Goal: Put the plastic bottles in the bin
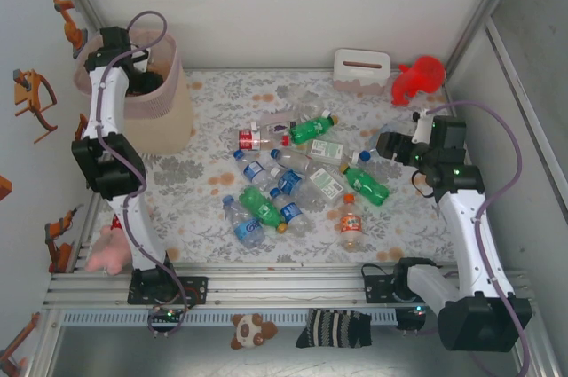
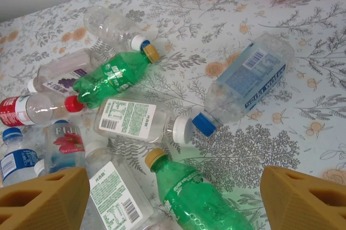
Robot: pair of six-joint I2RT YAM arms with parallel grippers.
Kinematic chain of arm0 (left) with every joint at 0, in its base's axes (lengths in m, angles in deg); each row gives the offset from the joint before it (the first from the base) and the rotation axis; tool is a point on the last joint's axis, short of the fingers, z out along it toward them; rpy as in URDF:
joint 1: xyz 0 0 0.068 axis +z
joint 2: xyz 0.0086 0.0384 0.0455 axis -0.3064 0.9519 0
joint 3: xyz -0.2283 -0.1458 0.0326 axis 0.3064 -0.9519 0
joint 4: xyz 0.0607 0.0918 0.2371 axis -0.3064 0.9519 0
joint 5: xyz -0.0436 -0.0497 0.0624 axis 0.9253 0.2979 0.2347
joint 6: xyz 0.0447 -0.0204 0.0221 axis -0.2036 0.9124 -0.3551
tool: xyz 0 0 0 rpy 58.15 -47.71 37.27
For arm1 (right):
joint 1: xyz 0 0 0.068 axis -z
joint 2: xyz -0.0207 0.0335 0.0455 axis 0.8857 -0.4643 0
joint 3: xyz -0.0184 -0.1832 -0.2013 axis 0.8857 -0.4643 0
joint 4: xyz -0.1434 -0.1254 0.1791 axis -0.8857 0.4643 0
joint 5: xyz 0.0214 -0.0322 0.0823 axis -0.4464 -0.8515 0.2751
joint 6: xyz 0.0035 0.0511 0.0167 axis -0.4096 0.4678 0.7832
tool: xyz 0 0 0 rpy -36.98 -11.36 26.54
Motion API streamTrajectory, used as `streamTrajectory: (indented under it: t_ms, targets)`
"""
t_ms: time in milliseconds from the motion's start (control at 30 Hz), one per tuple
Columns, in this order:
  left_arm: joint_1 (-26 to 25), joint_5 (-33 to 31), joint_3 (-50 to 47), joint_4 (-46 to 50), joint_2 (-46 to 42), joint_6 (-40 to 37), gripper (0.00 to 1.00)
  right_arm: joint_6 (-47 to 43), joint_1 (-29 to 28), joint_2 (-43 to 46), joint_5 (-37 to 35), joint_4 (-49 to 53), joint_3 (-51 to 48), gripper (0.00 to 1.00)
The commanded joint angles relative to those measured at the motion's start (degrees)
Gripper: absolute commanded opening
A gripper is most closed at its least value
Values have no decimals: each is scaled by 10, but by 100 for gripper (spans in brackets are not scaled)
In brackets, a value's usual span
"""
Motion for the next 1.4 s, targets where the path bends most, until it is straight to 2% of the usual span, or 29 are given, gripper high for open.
streamTrajectory:
  t_ms: [0,300,567,767,1133,1367]
  targets:
    - [5,-15,21,52,21,-8,60,9,-7,0,-13,-16,-10,81]
    - [6,-25,33,67,71,-2,63,11,-9,0,-23,-24,-23,81]
    - [7,-27,75,90,89,9,72,11,-12,-8,-20,-27,-18,81]
    - [7,-27,91,101,73,15,76,11,-15,-15,-34,-10,-5,81]
    - [6,50,114,116,7,45,76,24,-17,-50,-68,23,10,79]
    - [-2,76,94,125,-59,56,74,78,-20,-92,-113,26,21,78]
